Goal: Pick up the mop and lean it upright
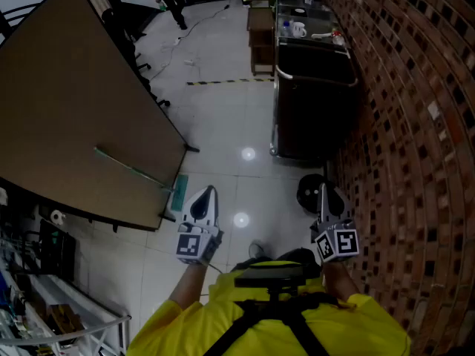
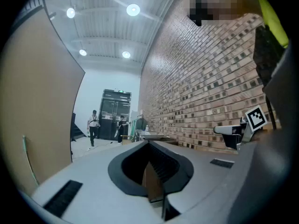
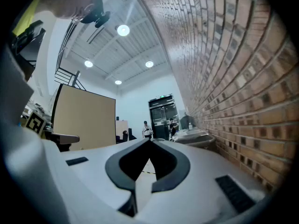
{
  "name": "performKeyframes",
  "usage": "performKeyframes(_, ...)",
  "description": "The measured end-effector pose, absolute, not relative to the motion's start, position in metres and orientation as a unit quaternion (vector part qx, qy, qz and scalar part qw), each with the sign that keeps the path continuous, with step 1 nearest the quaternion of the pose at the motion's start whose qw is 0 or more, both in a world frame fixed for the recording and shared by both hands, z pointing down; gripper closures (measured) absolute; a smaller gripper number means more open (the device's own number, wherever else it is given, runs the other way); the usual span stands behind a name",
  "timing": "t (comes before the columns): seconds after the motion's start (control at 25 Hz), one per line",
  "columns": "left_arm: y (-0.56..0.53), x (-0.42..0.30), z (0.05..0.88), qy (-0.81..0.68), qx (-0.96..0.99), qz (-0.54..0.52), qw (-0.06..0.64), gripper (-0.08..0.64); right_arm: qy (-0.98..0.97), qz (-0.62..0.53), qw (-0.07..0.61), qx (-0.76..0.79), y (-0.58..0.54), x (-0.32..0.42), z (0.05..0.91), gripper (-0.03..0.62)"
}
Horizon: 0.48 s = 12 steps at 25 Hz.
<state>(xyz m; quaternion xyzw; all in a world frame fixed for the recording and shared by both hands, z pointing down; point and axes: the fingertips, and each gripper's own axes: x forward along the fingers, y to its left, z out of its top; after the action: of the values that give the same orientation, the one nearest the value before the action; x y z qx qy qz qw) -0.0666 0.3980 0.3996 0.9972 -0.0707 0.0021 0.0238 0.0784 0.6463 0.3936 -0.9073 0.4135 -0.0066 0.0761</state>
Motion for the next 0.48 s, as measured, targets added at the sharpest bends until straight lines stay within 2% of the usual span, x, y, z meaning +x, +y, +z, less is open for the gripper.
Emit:
performKeyframes(0.2,0.333,-0.047,0.407,-0.111,0.993,-0.008,0.024,0.560,0.457,-0.009,0.061,-0.887,0.566,0.110,0.405,0.588)
performKeyframes(0.48,0.207,-0.080,0.428,-0.271,0.962,0.005,0.038,0.560,0.586,-0.027,0.052,-0.808,0.386,0.153,0.415,0.586)
